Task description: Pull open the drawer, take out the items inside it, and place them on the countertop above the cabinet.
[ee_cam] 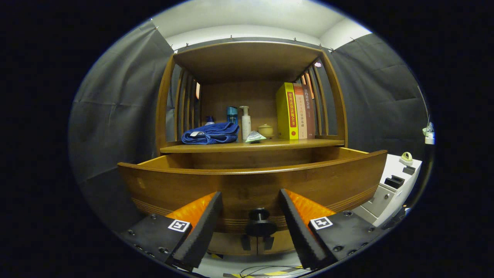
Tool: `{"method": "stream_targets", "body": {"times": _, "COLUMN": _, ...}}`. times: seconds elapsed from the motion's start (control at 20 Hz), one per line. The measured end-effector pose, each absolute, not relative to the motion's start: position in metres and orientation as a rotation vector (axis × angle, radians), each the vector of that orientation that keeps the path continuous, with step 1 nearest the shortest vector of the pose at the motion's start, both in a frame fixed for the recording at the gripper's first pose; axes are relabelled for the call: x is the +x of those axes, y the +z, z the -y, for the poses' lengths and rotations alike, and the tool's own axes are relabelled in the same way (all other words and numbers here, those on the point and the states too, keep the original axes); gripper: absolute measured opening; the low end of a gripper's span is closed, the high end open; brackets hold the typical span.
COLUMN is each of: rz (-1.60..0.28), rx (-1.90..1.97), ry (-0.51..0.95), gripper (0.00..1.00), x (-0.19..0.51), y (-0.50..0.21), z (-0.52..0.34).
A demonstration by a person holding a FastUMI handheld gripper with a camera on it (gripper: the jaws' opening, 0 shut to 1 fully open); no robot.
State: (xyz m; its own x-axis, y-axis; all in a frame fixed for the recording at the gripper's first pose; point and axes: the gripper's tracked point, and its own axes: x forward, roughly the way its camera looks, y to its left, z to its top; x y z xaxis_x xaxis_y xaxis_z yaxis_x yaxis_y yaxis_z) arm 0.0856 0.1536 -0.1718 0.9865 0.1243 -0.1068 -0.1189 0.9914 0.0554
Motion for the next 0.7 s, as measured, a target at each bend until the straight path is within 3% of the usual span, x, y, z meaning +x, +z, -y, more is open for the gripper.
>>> {"method": "stream_targets", "body": {"times": 0.7, "rz": -0.176, "rx": -0.034, "ry": 0.111, "gripper": 0.99, "x": 0.175, "y": -0.178, "z": -0.165}}
